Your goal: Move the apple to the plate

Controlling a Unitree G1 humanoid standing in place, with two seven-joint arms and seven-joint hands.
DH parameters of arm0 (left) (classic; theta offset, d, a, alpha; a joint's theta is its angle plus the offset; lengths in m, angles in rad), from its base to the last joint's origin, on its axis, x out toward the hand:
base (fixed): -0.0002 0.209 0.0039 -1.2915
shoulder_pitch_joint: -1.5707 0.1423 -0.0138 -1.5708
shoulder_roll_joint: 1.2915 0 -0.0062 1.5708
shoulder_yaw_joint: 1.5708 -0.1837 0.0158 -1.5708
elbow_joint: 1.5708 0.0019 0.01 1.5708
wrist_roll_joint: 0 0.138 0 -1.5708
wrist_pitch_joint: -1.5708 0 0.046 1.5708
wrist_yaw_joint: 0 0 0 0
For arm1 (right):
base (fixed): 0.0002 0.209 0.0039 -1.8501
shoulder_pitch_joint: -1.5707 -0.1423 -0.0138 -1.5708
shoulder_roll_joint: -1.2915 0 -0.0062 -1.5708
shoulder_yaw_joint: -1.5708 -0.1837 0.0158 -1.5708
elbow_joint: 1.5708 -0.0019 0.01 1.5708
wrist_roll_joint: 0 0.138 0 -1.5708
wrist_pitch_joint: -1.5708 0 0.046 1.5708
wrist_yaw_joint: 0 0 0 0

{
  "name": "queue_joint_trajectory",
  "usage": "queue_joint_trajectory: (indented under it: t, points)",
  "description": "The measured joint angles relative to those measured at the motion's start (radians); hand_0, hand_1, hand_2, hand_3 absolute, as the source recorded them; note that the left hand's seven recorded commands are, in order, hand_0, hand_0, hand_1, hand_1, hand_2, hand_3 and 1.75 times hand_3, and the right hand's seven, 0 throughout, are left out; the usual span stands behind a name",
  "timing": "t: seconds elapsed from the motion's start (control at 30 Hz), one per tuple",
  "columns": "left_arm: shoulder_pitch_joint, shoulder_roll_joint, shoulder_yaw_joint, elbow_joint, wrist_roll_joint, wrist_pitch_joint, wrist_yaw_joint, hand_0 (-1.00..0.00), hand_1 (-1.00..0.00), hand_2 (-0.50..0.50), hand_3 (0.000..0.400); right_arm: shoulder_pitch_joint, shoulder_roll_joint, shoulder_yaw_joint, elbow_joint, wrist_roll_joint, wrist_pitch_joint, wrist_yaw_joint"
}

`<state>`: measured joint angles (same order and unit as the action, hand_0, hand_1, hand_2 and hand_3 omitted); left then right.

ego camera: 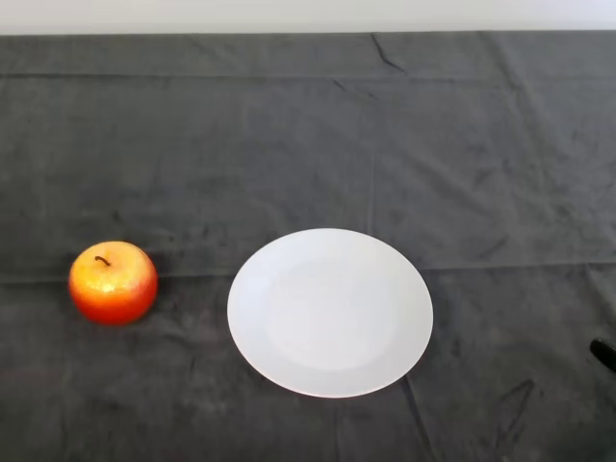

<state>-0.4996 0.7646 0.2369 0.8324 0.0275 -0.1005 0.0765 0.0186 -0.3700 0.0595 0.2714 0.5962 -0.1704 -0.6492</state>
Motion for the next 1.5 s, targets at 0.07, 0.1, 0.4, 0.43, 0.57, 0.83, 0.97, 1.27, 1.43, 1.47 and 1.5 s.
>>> queue_joint_trajectory:
  t: [0.07,0.1,0.4,0.43,0.57,0.83,0.97,1.27,1.43,1.47,1.5]
  points:
    - [0.007,0.000,-0.014,-0.073,-0.001,0.031,-0.019,0.00,0.00,0.00,0.000,0.000,0.000,0.0000,0.000,-0.0007,0.000,0.0001]
    - [0.013,0.000,-0.024,-0.114,-0.002,0.049,-0.031,0.00,0.00,0.00,0.000,0.000,0.000,0.0000,0.000,-0.0011,0.000,0.0001]
    - [0.137,-0.021,-0.032,-0.439,-0.007,0.172,-0.100,0.00,0.00,0.00,0.000,0.000,0.002,-0.0041,-0.003,-0.0126,0.007,0.0055]
    - [0.148,-0.023,-0.034,-0.462,-0.007,0.183,-0.108,0.00,0.00,0.00,0.000,0.000,0.002,-0.0054,-0.003,-0.0126,0.007,0.0055]
    - [0.191,-0.027,-0.036,-0.524,-0.006,0.213,-0.132,0.00,0.00,0.00,0.000,0.000,0.003,-0.0067,-0.003,-0.0135,0.008,0.0060]
    - [0.209,-0.061,-0.084,-0.559,0.006,0.246,-0.158,0.00,0.00,0.00,0.000,0.000,0.007,-0.0147,-0.003,-0.0232,0.014,0.0087]
    - [0.209,-0.075,-0.137,-0.559,0.035,0.256,-0.167,0.00,0.00,0.00,0.000,0.000,0.007,-0.0147,-0.003,-0.0295,0.016,0.0107]
    - [0.209,-0.132,-0.189,-0.559,0.065,0.282,-0.195,0.00,0.00,0.00,0.000,0.000,0.008,-0.0164,-0.004,-0.0306,0.017,0.0150]
    - [0.209,-0.142,-0.204,-0.559,0.079,0.282,-0.200,0.00,0.00,0.00,0.000,0.000,0.008,-0.0168,-0.005,-0.0312,0.018,0.0152]
    - [0.209,-0.142,-0.213,-0.559,0.081,0.282,-0.202,0.00,0.00,0.00,0.000,0.000,0.008,-0.0171,-0.005,-0.0312,0.018,0.0152]
    - [0.209,-0.143,-0.221,-0.559,0.082,0.282,-0.205,0.00,0.00,0.00,0.000,0.000,0.008,-0.0173,-0.005,-0.0314,0.018,0.0152]
